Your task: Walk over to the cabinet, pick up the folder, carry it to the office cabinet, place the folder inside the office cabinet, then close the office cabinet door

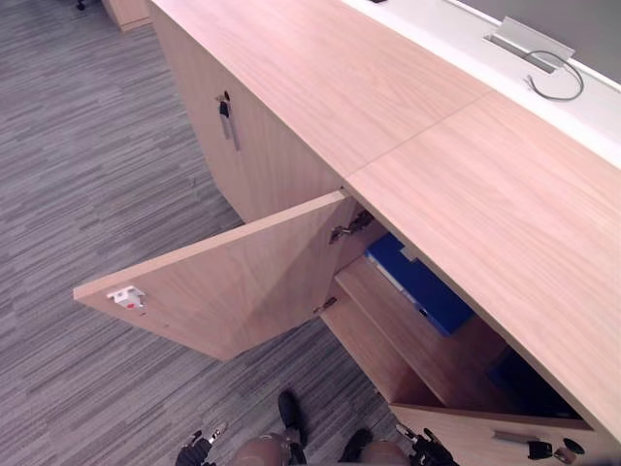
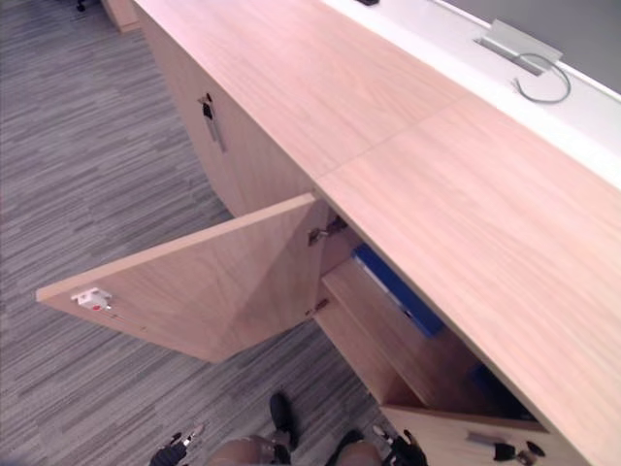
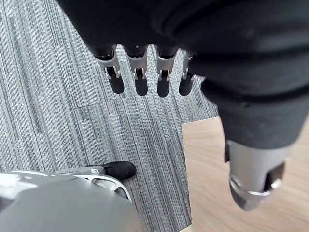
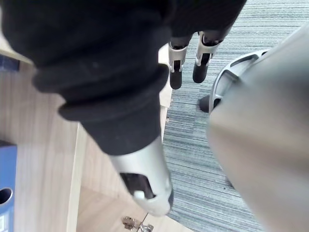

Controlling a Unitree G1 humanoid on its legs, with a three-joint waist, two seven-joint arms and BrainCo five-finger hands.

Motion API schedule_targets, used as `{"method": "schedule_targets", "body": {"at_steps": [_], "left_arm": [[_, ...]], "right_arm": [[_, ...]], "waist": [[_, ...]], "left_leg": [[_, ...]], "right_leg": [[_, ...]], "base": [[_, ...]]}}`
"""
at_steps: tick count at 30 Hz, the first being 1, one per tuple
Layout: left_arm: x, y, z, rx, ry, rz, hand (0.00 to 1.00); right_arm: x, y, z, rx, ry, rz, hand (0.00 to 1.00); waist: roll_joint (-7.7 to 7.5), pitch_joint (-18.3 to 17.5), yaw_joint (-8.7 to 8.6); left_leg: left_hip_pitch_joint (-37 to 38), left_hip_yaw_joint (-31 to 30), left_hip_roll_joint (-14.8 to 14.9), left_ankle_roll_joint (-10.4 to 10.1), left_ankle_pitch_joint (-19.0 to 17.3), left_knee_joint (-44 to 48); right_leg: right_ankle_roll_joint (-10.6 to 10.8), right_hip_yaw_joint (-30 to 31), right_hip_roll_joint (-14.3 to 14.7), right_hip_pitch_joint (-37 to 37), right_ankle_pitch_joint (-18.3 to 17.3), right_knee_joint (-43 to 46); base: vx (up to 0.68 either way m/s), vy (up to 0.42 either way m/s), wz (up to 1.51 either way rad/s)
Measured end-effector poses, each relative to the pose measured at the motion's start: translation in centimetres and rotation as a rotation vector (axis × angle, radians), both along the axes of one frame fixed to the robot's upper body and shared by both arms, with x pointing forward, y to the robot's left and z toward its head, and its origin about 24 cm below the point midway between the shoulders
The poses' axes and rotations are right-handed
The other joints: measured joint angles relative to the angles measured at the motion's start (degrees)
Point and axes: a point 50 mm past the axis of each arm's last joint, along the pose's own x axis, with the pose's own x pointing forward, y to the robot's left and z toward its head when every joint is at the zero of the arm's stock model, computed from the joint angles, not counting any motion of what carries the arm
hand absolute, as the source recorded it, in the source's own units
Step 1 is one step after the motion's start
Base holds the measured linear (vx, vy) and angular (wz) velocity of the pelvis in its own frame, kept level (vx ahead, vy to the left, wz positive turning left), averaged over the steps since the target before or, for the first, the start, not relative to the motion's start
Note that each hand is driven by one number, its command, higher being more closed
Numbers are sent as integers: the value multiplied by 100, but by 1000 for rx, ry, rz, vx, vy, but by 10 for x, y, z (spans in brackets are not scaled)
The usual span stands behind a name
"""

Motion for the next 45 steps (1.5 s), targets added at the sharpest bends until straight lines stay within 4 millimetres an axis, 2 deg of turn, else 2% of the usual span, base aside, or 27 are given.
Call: {"method": "schedule_targets", "body": {"at_steps": [10,18,23,26,27,29,30,31,33,34,35,36,37,38,41,45], "left_arm": [[-6,1,-2,-2,24,6,0],[-5,-1,-2,1,25,-15,0],[-2,-3,-2,8,19,-64,0],[0,-4,-1,17,15,-97,0],[1,-5,-1,27,20,-137,0],[0,-6,-2,33,34,-176,0],[-2,-6,-3,35,46,-182,0],[-4,-6,-3,37,56,-191,0],[-8,-5,-4,35,67,-191,0],[-12,-3,-5,32,81,-187,0],[-15,-3,-5,29,89,-183,0],[-19,-3,-5,27,98,-179,0],[-26,3,-6,31,120,-163,0],[-27,3,-6,26,130,-155,0],[-34,-2,-9,7,153,-138,0],[-32,-1,-8,14,147,-148,0]], "right_arm": [[0,0,0,-5,14,47,0],[0,0,-1,-1,19,46,0],[2,-1,0,-4,14,50,0],[10,1,3,-11,-14,65,0],[16,2,4,-15,-32,88,0],[22,0,7,-31,-57,100,0],[23,-3,8,-48,-65,103,0],[22,-6,9,-58,-63,110,0],[20,-5,8,-53,-52,128,0],[16,-2,5,-39,-33,128,0],[14,0,4,-28,-23,131,0],[11,4,2,-7,-10,139,0],[6,16,-2,30,8,151,0],[6,17,-2,32,15,158,0],[-3,9,-3,16,41,153,0],[-7,9,-4,12,50,157,0]], "waist": [[-5,-9,10],[-6,-45,5],[-7,-44,7],[1,-43,22],[32,-12,46],[88,14,12],[109,21,3],[123,-7,-15],[119,-82,-6],[83,-228,26],[66,-292,59],[18,-369,122],[-203,-494,212],[-210,-481,211],[-134,-463,152],[-170,-465,172]], "left_leg": [[403,138,30,-41,24,-6],[431,132,40,-48,21,-6],[459,142,0,-34,32,-6],[406,330,10,-20,3,-5],[389,458,53,46,-19,-5],[420,602,131,182,-7,-2],[503,671,175,206,-8,-2],[572,739,271,190,-5,0],[526,801,432,118,-3,0],[359,886,554,54,40,2],[286,932,589,16,64,3],[185,1027,607,-55,115,4],[-14,1259,480,-83,244,6],[-87,1354,422,-69,297,7],[44,1422,519,-129,408,0],[105,1369,619,-220,518,-3]], "right_leg": [[-111,114,63,300,-75,-16],[-121,91,59,349,-92,-65],[-81,85,-77,284,-139,198],[-80,238,-174,119,-141,414],[-87,345,-247,-79,-144,694],[-268,370,-504,-419,-267,1624],[-352,367,-770,-558,-319,2409],[-357,370,-958,-546,-324,2987],[-318,351,-1024,-442,-347,3279],[-120,212,-965,-257,-426,3063],[-35,212,-877,-156,-465,2724],[80,229,-684,20,-414,1910],[281,240,-480,288,182,581],[365,237,-403,400,122,125],[361,238,-233,595,58,-233],[250,236,-112,696,-173,-311]], "base": [[-30,-19,-7],[-61,5,0],[-57,38,0],[-98,75,-29],[-130,77,-56],[-148,82,-44],[-131,88,-24],[-147,84,-24],[-133,8,-22],[-124,-68,-30],[-105,-99,-46],[-99,-158,-78],[-101,-187,-82],[-111,-192,-69],[-99,-174,-24],[-104,-149,4]]}}
